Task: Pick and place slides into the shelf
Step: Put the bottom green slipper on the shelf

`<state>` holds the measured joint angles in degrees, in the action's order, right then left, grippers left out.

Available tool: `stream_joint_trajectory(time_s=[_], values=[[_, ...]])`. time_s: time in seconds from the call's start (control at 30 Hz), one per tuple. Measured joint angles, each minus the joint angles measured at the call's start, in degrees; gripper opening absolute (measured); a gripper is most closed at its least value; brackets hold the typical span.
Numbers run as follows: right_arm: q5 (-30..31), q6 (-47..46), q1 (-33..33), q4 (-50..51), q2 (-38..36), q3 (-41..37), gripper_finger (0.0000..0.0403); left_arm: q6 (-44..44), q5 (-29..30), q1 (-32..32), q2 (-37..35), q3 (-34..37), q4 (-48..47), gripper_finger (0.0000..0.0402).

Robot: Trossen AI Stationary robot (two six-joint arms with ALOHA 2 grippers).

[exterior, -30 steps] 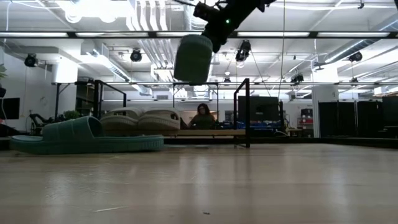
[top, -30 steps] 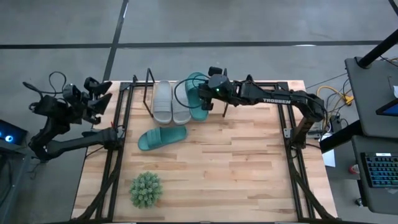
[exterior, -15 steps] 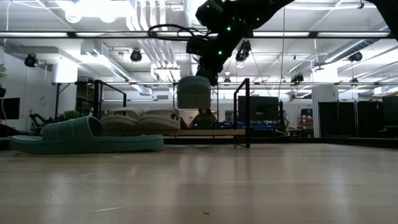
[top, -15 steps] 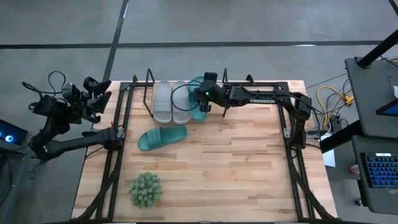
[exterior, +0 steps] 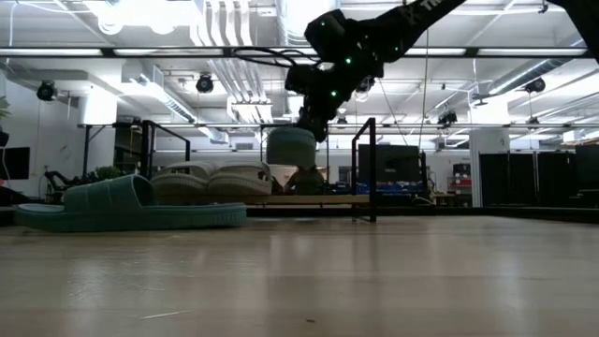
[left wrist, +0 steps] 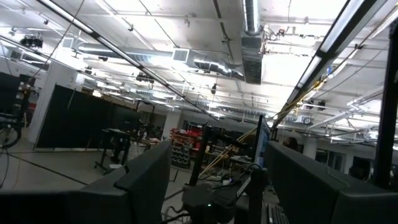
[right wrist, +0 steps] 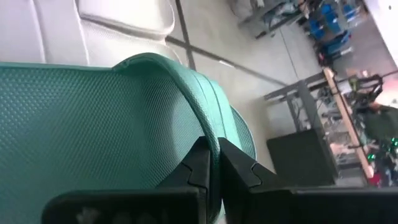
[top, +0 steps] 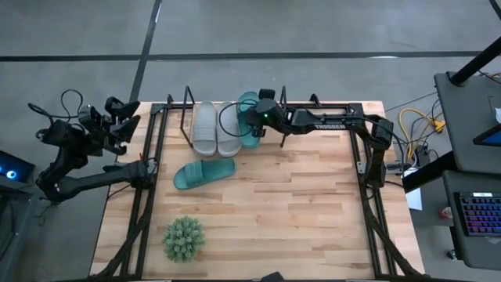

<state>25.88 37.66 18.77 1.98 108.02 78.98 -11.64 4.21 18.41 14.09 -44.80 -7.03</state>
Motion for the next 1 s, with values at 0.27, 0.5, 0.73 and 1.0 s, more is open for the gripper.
stream_joint_trajectory(time_s=[0.27,0.5,0.73,1.0], values=[[-1.83,-2.29,2.05,-2.46,0.03,-3.75,0.0008,-0.07,0.87,0.00,0.00,-0.01,0.02,0.0244],[-4.08,-3.99,1.90,-7.75,0.01,-6.83,0.0008,-0.12,2.38,0.00,-0.02,-0.01,0.02,0.0244],[-3.79,-4.44,2.09,-11.54,0.01,-10.23,0.0008,-0.13,3.02,0.00,-0.02,-0.02,0.00,0.0244],[-3.84,-5.82,1.86,-14.20,-0.07,-13.15,0.0008,-0.20,3.85,0.00,-0.02,-0.02,0.02,0.0244]])
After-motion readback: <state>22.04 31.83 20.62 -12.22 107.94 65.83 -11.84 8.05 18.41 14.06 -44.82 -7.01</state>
